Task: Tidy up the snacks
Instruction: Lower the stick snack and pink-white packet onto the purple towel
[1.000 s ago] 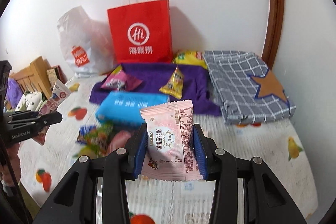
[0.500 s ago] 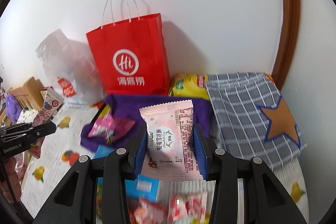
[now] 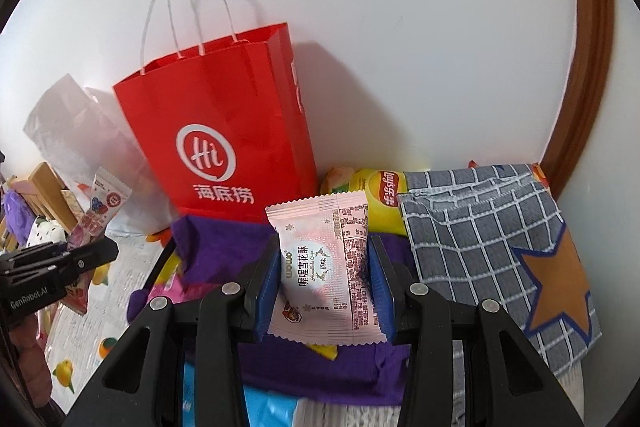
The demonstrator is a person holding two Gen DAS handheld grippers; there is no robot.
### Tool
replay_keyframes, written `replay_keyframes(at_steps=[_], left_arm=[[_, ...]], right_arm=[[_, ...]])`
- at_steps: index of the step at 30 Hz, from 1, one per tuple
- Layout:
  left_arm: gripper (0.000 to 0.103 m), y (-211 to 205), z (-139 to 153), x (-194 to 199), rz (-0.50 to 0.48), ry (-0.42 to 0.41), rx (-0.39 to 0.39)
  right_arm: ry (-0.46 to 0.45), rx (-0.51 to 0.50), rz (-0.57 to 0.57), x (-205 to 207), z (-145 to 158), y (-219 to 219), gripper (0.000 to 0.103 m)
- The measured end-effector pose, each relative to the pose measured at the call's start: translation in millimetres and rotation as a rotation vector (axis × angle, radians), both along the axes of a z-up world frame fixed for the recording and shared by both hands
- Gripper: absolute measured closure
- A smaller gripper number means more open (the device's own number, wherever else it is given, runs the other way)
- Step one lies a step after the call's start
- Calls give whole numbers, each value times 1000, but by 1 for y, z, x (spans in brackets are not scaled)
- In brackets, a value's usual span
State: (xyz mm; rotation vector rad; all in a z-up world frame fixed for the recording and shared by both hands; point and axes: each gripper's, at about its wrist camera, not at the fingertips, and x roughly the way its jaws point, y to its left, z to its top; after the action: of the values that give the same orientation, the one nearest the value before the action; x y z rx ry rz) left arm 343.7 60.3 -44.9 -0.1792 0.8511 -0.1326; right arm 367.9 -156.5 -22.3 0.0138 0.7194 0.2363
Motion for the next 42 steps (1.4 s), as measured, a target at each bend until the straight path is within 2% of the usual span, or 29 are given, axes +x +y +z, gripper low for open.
replay_keyframes(at_steps=[9, 14, 22, 42], left_arm=[[82, 10, -34, 22, 38, 92, 31], [81, 13, -42, 28, 45, 122, 25], [81, 14, -50, 34, 51, 154, 20], [81, -1, -61, 35, 11, 194, 25]], right_arm=[[135, -15, 22, 35, -50, -3, 62], [154, -103, 17, 41, -63, 3, 62], [222, -120, 6, 50, -77, -4, 61], [277, -132, 27, 54, -92, -1, 61]])
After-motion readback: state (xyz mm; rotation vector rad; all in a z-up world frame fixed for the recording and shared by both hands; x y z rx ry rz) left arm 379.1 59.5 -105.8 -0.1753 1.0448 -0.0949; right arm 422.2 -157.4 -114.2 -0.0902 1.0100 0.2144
